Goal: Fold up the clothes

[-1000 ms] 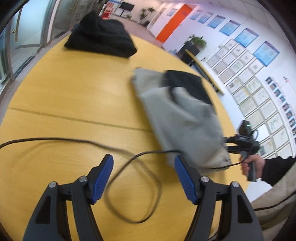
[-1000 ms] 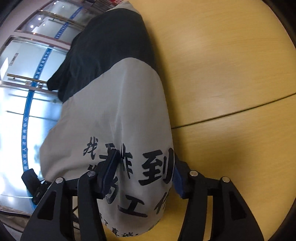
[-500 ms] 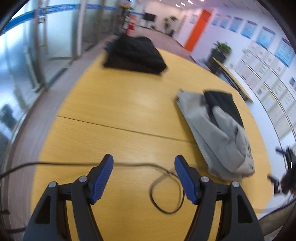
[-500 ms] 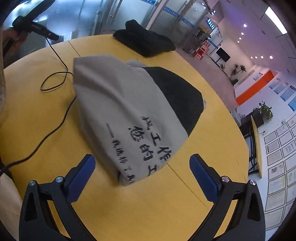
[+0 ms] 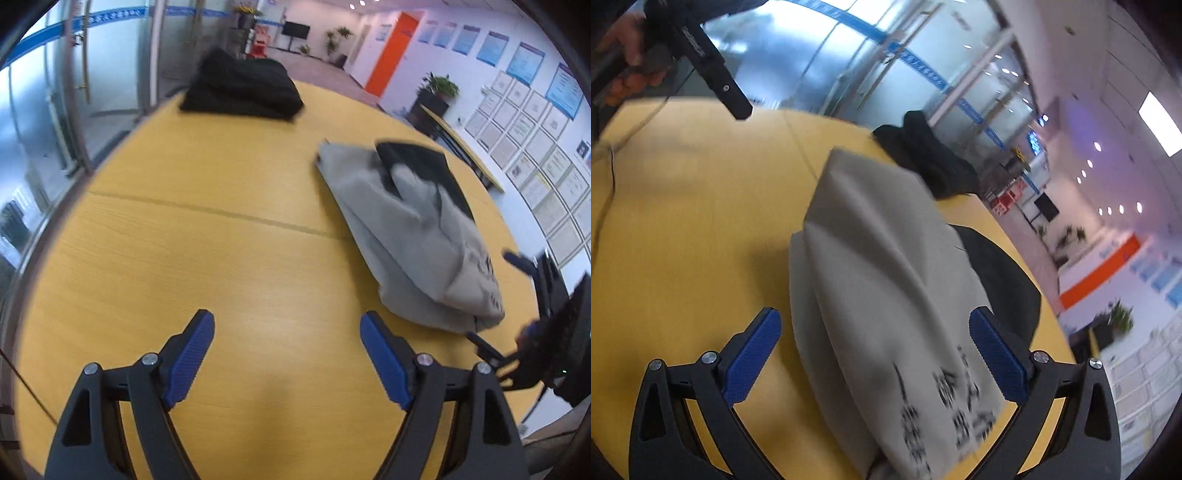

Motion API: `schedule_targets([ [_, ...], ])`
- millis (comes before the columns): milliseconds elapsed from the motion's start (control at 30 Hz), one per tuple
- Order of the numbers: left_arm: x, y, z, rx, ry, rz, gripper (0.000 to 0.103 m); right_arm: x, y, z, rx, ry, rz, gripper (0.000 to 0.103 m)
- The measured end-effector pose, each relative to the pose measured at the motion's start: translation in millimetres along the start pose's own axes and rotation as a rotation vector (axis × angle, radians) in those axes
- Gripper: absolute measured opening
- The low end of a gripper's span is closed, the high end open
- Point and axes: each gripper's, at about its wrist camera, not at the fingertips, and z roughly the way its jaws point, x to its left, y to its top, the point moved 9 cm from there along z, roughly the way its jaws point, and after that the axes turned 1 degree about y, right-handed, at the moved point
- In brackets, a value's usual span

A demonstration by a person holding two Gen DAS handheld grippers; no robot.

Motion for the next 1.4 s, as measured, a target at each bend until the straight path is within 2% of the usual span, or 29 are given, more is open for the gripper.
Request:
schedule_targets([
  [33,-8.4,-6.2,11.8,0.016,-0.018,-0.010,0.085,-0.1,-1.5,14.9,0.035,0.010,-0.003,0.097],
  [67,-12.8,-8.5,18.4,0.021,-0.033,-0.017,0.085,-1.8,-3.3,31.0,0.074,0.027,0.008,0.081],
  [100,-16.7,-10.3,24.3,0.024,-0.048,-0.025,0.085,-6.1,-5.0,42.5,0.104,0.058,0.049,0.061],
  [133,-20.5,-12.1,30.2,0.026,-0.063,-0.032,0.085,-15.9,-5.7,50.2,0.121,0.109,0.145,0.055],
  [200,-28.8,-14.6,42.3,0.040,-0.089,-0.043,0.085,-37.4,-3.9,56.1,0.131,0.202,0.337,0.033],
  [233,-32.6,-14.1,46.2,0.049,-0.101,-0.046,0.085,-49.9,-1.5,54.8,0.122,0.237,0.426,0.026],
  [267,-38.2,-11.5,48.6,0.049,-0.127,-0.043,0.085,-66.4,1.8,48.6,0.099,0.254,0.509,0.018],
  [300,-43.9,-8.7,50.7,0.047,-0.154,-0.040,0.085,-84.8,5.1,40.7,0.070,0.261,0.588,0.015],
  [367,-55.6,-1.0,55.3,0.033,-0.197,-0.032,0.085,-122.1,5.1,23.8,0.016,0.284,0.740,0.013],
  [433,-69.1,6.4,67.0,0.038,-0.255,-0.030,0.085,-142.0,-1.0,16.3,0.005,0.312,0.809,0.013],
  [467,-74.2,8.8,73.6,0.044,-0.274,-0.030,0.087,-145.6,-3.3,14.8,0.010,0.331,0.816,0.013],
  [533,-85.7,7.9,96.9,0.107,-0.293,-0.027,0.087,-145.4,-5.5,15.0,0.021,0.379,0.810,0.013],
  [633,-103.3,14.5,106.9,0.095,-0.382,-0.032,0.088,-157.2,-8.7,12.9,0.006,0.400,0.854,0.013],
  [733,-119.4,17.2,121.8,0.143,-0.477,-0.139,0.089,-169.3,-13.7,10.9,-0.011,0.398,0.906,0.013],
  [800,-124.6,22.1,127.0,0.115,-0.515,-0.225,0.096,-170.2,-13.7,7.8,-0.015,0.400,0.912,0.014],
  [867,-123.8,26.2,132.0,0.097,-0.526,-0.297,0.095,-170.7,-12.3,4.7,-0.018,0.403,0.914,0.014],
  [900,-122.0,29.1,134.7,0.085,-0.524,-0.334,0.088,-170.8,-11.9,3.0,-0.022,0.406,0.924,0.014],
  [933,-119.1,30.4,138.2,0.091,-0.523,-0.373,0.076,-171.9,-12.0,3.1,-0.027,0.409,0.938,0.014],
  [967,-114.3,30.9,142.4,0.106,-0.509,-0.414,0.036,-173.6,-12.5,4.5,-0.032,0.411,0.949,0.014],
  [1000,-109.5,31.8,144.6,0.128,-0.504,-0.456,0.032,-173.6,-12.7,3.5,-0.034,0.410,0.956,0.014],
  [1033,-109.8,35.4,140.6,0.128,-0.526,-0.468,0.028,-173.8,-12.5,1.8,-0.037,0.408,0.960,0.014],
  [1100,-114.7,46.4,124.6,0.121,-0.575,-0.466,0.014,-176.3,-11.7,-0.4,-0.046,0.400,0.968,0.014],
  [1200,-133.6,74.2,77.9,0.092,-0.626,-0.405,0.007,-187.2,-10.1,-8.6,-0.072,0.384,0.986,0.014],
  [1300,-175.0,106.0,19.4,0.020,-0.682,-0.227,0.005,-195.5,-9.1,-23.1,-0.103,0.371,0.993,0.014],
  [1400,-213.8,104.9,3.4,0.018,-0.694,-0.071,0.006,-191.7,-11.0,-31.7,-0.110,0.379,0.988,0.014],
])
